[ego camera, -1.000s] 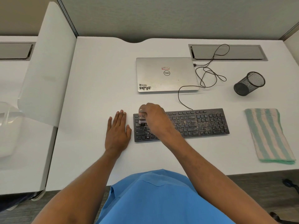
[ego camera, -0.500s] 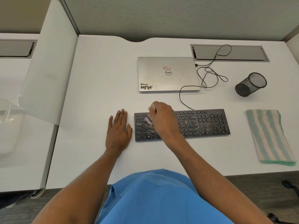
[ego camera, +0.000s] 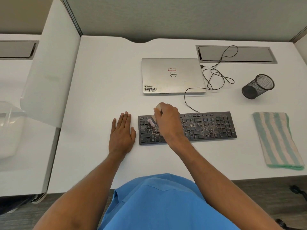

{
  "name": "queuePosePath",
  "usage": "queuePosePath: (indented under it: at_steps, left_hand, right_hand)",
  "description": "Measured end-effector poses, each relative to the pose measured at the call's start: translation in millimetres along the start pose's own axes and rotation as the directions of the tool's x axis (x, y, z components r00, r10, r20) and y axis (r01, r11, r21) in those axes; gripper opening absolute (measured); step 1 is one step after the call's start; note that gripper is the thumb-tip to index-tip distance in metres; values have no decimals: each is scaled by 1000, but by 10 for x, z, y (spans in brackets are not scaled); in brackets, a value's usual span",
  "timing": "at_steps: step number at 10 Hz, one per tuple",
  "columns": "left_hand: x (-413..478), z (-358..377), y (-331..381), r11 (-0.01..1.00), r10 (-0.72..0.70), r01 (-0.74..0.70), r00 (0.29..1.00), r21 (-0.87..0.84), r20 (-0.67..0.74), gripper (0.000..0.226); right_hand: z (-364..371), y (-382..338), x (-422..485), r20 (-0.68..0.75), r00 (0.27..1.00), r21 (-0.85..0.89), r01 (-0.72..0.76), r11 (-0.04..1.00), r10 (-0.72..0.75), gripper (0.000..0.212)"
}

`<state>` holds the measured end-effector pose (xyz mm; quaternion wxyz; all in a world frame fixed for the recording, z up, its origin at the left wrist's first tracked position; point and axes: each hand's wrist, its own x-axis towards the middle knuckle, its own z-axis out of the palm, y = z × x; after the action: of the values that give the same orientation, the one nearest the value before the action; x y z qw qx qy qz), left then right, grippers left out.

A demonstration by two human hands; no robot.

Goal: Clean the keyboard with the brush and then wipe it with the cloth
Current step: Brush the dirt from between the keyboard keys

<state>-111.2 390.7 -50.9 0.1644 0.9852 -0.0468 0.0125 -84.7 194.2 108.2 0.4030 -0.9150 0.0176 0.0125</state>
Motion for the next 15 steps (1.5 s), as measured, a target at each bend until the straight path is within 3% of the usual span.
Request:
queuePosePath:
  at_steps: [3, 6, 8, 10, 13, 15]
  left_hand:
    - [2, 3, -1, 1000, -2, 2, 1000, -5, -3, 65]
    - [2, 8, -7, 1000, -7, 7, 1000, 5, 11, 66]
    - [-3, -5, 2, 1000, -10, 10, 1000, 6, 13, 65]
    - [2, -15, 1, 1000, -4, 4, 1000, 12, 23, 66]
    - [3, -16, 11, 1000, -5, 5, 1000, 9, 21, 66]
    - [3, -9, 4, 1000, -2, 2, 1000, 0, 8, 65]
  right_hand:
    - [71, 68, -61, 137, 990, -179, -16, 984, 41, 32]
    - [-23, 85, -35, -32, 999, -114, -33, 993, 30, 36]
    - [1, 101, -25, 42, 997, -195, -57, 979, 66, 34]
    - [-40, 10, -37, 9, 999, -110, -43, 993, 44, 36]
    - [-62, 25, -69, 72, 996, -266, -36, 963, 57, 30]
    - [-118, 14, -74, 15, 998, -78, -55, 995, 56, 35]
